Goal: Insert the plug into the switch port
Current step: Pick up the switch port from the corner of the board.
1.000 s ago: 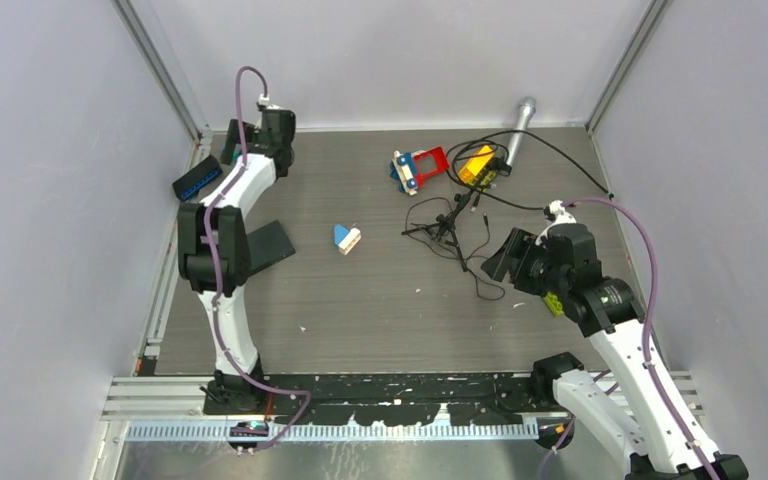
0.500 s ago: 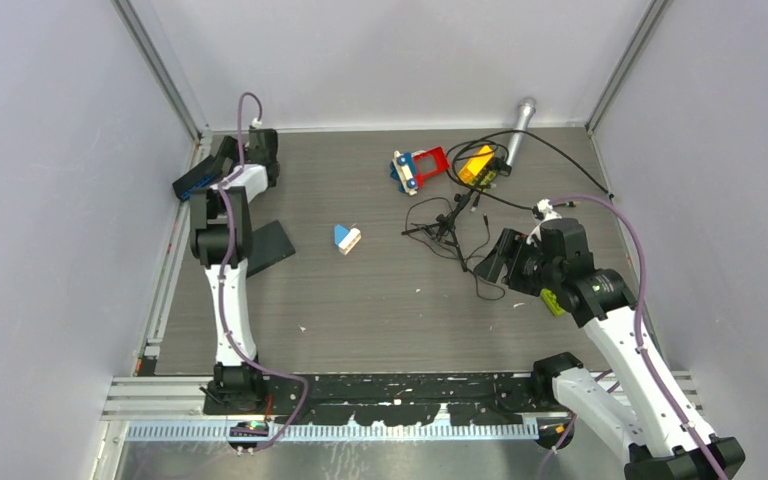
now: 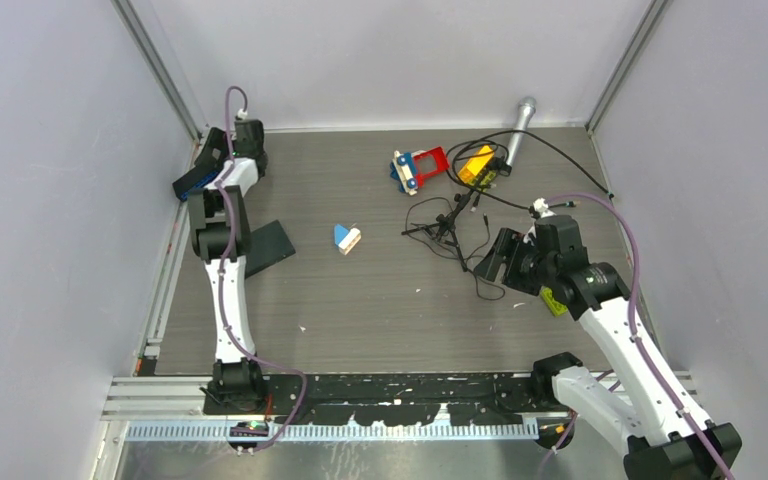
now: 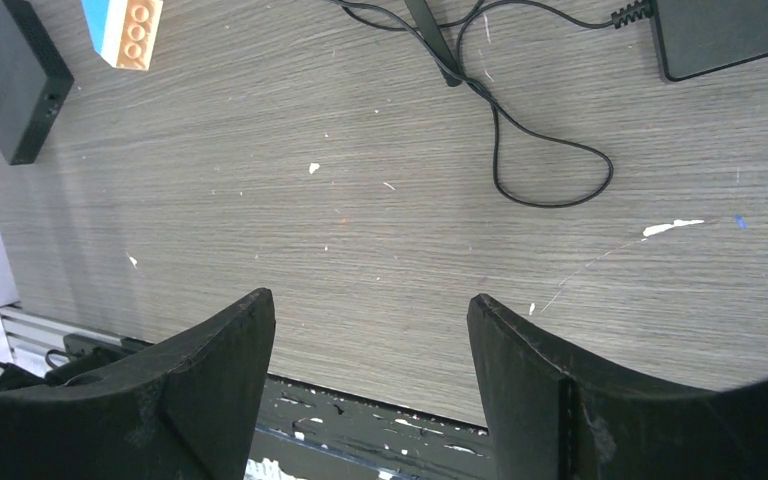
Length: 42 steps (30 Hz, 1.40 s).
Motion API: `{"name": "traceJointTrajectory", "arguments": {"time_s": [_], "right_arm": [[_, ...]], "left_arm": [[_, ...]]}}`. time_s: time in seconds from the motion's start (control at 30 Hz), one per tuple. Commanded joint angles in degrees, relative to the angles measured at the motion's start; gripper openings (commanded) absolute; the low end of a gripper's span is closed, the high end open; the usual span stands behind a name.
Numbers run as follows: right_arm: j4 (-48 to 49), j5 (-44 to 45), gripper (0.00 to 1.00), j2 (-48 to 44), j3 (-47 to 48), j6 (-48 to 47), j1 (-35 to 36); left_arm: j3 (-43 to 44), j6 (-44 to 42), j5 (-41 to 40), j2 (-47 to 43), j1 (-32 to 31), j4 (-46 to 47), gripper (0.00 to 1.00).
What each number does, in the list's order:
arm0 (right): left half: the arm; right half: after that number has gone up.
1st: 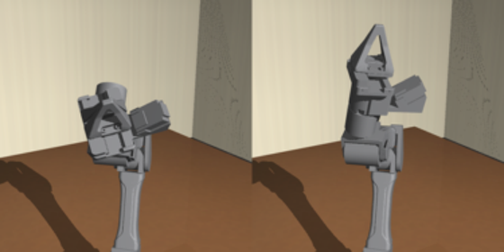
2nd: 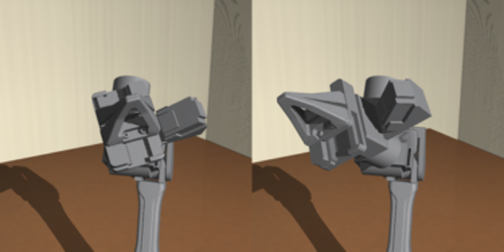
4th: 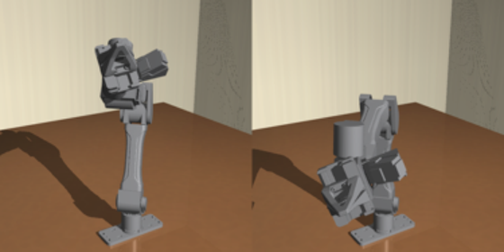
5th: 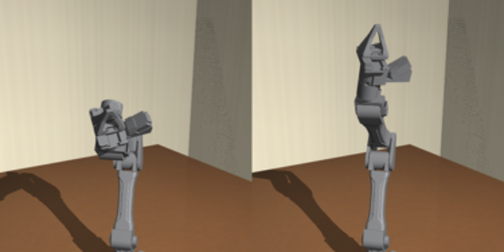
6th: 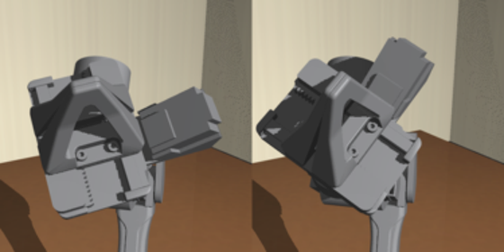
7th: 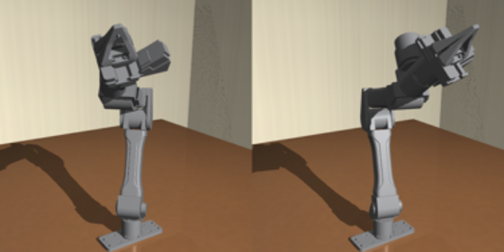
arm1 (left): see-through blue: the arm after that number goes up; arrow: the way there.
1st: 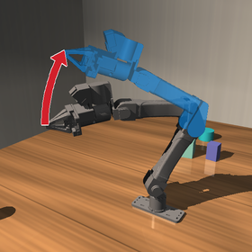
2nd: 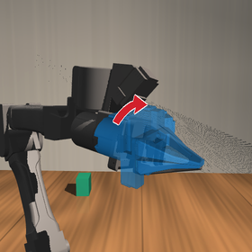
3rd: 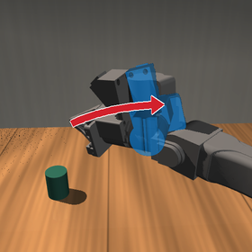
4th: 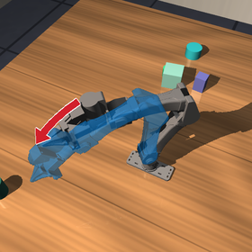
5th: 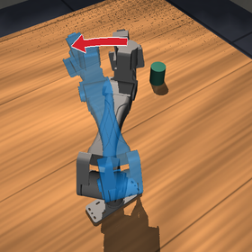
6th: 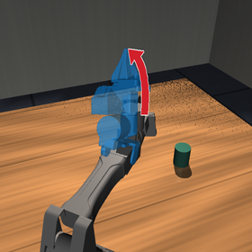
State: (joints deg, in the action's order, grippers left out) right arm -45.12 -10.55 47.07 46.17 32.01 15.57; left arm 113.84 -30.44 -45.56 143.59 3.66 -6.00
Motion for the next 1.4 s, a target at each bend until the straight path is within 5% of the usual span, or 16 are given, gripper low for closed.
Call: {"name": "traceJointTrajectory", "arguments": {"time_s": [0.0,0.4,1.03,1.13,1.37], "right_arm": [[1.5,1.1,0.75,0.5,0.6,-0.3,0.1],[1.7,1.8,0.74,1.9,0.8,-0.4,0.1],[2.2,1.9,0.75,2.9,0.8,-0.5,0.1],[2.3,1.8,0.74,3.2,0.8,-0.6,0.1],[2.4,1.7,0.74,3.1,0.8,-0.6,0.1]], "left_arm": [[2.0,0.3,2.4,3.7,2.0,-4.9,0.99],[3.0,-5.6,1.4,6.9,3.2,-1.1,0.81],[3.3,1.3,1.5,6.5,3.6,-5.8,0.18],[2.6,1.1,0.9,6.2,3.6,-4.7,0.01],[-3.0,-3.6,-5.4,1.7,2.9,6.4,0.0]]}}
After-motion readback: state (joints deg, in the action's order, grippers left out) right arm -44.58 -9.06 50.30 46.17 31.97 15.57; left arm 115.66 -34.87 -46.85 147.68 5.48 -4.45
